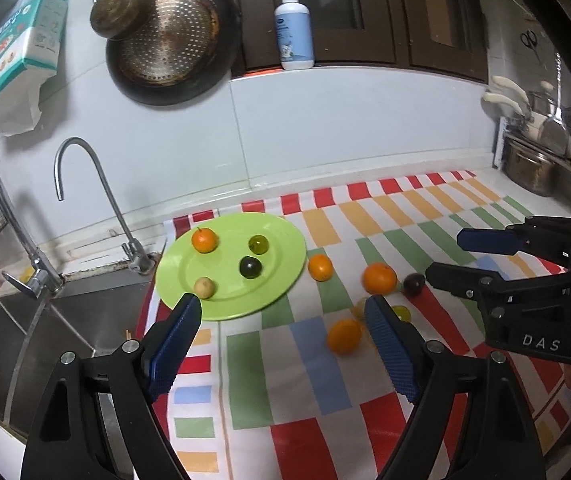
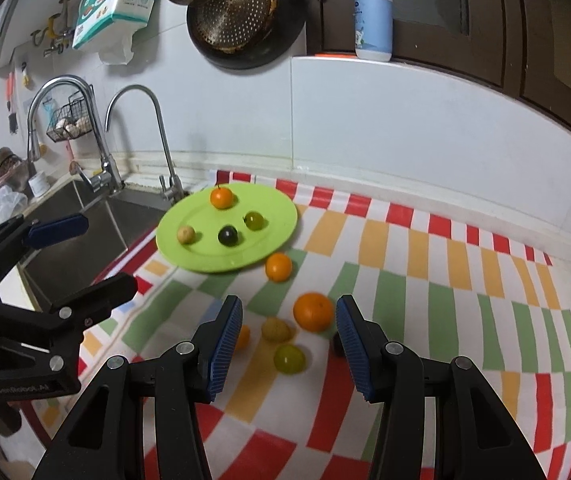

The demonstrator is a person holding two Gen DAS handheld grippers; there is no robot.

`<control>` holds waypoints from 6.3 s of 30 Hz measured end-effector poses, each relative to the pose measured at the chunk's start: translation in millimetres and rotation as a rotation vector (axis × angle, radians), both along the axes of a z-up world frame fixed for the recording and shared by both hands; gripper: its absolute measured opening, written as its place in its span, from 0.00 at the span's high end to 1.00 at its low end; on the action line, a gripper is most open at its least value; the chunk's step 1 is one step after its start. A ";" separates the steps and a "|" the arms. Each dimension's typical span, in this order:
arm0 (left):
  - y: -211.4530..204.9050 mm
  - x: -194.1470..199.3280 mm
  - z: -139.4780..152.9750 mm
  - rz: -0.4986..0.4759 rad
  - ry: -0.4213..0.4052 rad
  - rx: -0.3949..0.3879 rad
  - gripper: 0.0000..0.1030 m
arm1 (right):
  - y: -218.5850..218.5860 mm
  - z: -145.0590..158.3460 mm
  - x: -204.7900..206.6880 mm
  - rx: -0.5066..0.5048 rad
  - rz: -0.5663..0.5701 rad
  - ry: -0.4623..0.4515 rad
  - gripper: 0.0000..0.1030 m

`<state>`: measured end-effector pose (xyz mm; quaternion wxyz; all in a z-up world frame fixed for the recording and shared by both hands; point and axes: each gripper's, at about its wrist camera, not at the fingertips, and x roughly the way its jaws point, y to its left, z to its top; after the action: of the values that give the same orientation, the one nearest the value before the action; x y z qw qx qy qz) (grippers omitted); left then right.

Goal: Organize fruits
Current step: 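Withdraw both tools from the plate toward the remaining fruits, then grasp the large orange with the left tool while the right tool grasps the green lime, then carry the orange and the lime over the green plate with both tools, then lower both fruits onto the green plate and open both tools, then withdraw both tools from the plate back toward the remaining fruits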

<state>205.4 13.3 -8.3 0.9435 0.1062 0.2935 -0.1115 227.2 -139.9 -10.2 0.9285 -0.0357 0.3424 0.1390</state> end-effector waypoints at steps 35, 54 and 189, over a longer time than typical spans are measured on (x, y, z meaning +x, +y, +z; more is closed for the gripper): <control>-31.8 54.9 -96.6 -0.254 0.233 -0.002 0.51 | 6.1 -85.8 34.2 -0.056 0.109 0.160 0.59; -34.9 62.4 -98.8 -0.207 0.286 -0.049 0.68 | 2.3 -95.8 45.2 0.015 0.107 0.207 0.71; -7.9 29.1 18.4 0.032 -0.012 -0.078 0.15 | -20.8 26.0 34.8 0.020 -0.060 -0.063 0.35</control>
<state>234.5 5.3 10.1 0.9503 0.0650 0.2849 -0.1070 262.1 -160.7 15.8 0.9428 -0.0203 0.3127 0.1135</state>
